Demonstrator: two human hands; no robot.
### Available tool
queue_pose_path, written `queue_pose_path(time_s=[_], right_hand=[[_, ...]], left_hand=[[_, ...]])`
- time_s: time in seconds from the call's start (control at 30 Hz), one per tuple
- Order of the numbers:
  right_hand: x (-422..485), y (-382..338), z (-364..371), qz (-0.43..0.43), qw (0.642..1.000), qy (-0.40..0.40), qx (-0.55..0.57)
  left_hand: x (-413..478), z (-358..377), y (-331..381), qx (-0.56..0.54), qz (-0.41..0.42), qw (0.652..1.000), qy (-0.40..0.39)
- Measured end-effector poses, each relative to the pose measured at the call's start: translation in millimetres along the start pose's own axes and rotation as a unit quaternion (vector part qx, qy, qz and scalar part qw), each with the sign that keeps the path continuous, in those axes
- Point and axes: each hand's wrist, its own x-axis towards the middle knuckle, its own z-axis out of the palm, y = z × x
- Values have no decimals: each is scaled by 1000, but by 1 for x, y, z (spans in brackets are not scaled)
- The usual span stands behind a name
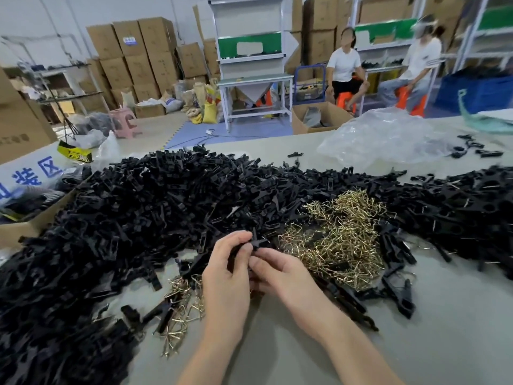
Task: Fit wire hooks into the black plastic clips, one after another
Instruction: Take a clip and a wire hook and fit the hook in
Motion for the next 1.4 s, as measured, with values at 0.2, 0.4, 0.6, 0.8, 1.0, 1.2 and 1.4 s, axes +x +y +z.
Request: queue_pose_path(time_s=[0.2, 0.4, 0.6, 0.8, 1.0, 1.2, 1.4], right_hand=[[10, 6, -1, 25, 998, 8, 60], [7, 4, 4, 43, 984, -41, 166], [5, 1, 5, 47, 987, -45, 146], [9, -1, -2, 20, 992, 26, 120], [11, 2, -5, -12, 993, 113, 43], [13, -4, -9, -36, 987, 143, 57], [10, -8, -6, -79, 987, 138, -18]], left_hand=[[2, 1, -5, -21, -39, 999, -4], [1, 1, -2, -32, -25, 999, 1], [1, 1, -6, -12, 0, 1000, 9], [2, -2, -5, 57, 64, 996, -28], [3, -3, -9, 138, 145, 976, -82], [5, -8, -7, 93, 98, 991, -19], [8, -9, 4, -62, -50, 997, -14]])
